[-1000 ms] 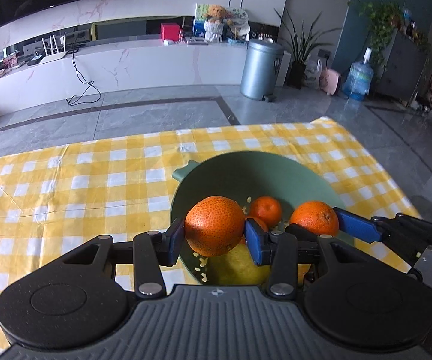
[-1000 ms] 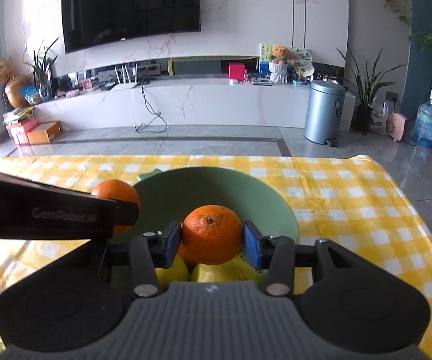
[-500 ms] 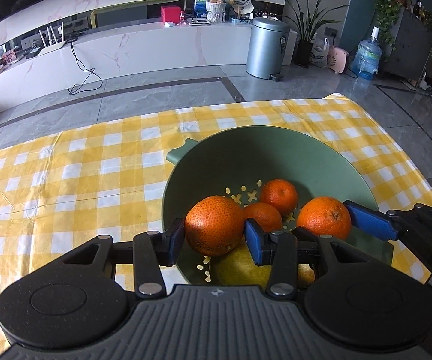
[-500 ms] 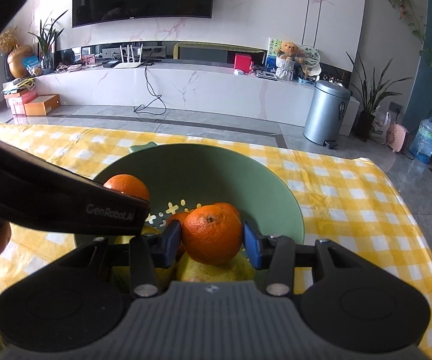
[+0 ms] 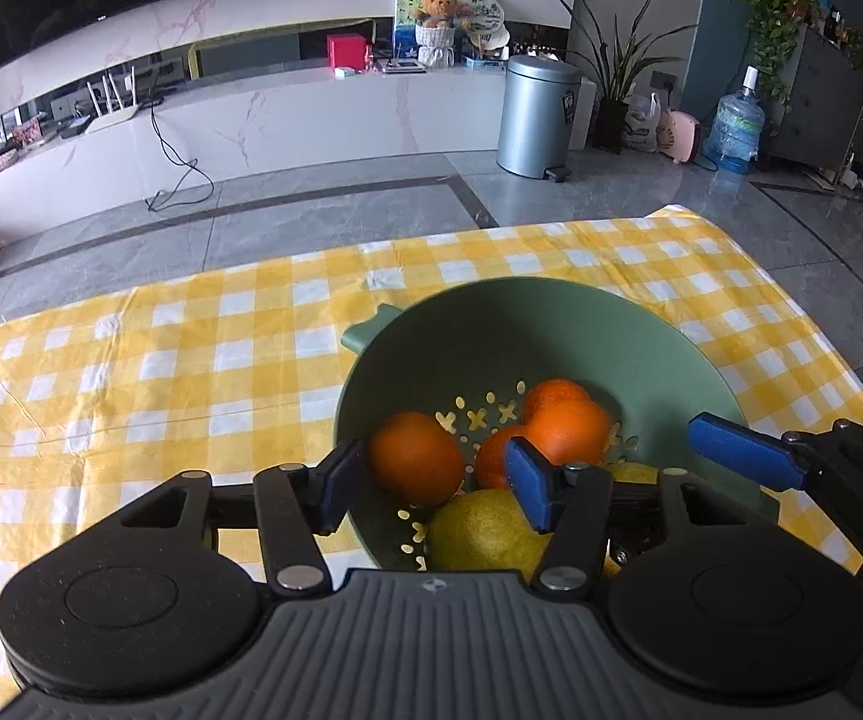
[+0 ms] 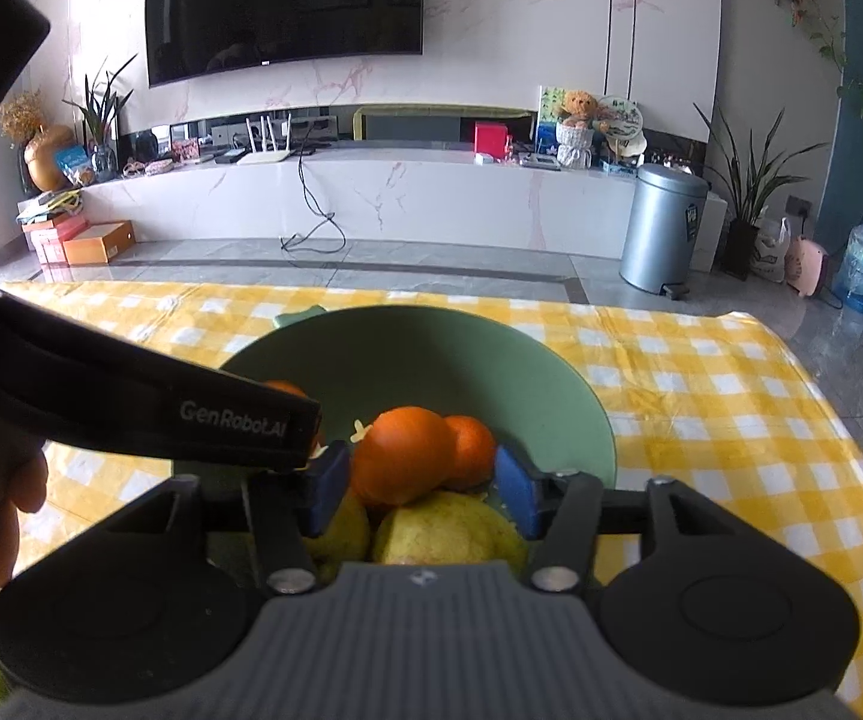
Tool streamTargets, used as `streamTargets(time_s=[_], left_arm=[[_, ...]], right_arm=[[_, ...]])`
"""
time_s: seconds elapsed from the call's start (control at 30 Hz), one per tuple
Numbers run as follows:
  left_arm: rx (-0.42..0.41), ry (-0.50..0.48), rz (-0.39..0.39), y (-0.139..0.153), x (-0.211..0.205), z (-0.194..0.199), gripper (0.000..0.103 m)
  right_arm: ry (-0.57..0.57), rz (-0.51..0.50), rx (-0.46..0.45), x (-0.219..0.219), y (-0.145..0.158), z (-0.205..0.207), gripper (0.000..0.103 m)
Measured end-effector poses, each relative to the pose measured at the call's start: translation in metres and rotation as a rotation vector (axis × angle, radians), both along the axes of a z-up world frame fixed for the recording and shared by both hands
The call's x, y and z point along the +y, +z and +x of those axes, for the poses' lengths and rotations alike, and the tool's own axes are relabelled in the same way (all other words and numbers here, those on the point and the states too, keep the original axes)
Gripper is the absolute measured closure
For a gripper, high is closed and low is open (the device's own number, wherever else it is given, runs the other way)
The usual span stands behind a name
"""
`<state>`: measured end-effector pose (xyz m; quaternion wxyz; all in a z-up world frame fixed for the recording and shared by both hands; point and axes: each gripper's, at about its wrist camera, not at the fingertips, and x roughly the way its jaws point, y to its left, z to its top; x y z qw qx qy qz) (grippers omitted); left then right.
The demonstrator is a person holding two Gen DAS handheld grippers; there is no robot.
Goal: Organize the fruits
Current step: 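Carry both oranges into the green colander and open both tools, then withdraw both tools from the colander toward the cucumber and kiwis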
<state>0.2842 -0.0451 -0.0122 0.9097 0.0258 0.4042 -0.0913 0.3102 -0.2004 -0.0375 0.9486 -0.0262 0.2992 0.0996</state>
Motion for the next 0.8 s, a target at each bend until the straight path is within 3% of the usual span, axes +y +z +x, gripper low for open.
streamTargets(time_s=[0.13, 0.43, 0.8], left_arm=[[-0.009, 0.019, 0.016, 0.01, 0.002, -0.008, 0.038], [-0.008, 0.069, 0.023, 0.033, 0.019, -0.045, 0.038], [0.01, 0.113, 0.016, 0.059, 0.042, -0.109, 0.038]], right_arm=[[0.003, 0.014, -0.015, -0.002, 0.004, -0.005, 0.048], [-0.005, 0.099, -0.048, -0.015, 0.018, -0.028, 0.025], [-0.013, 0.212, -0.022, -0.027, 0.026, -0.072, 0.021]])
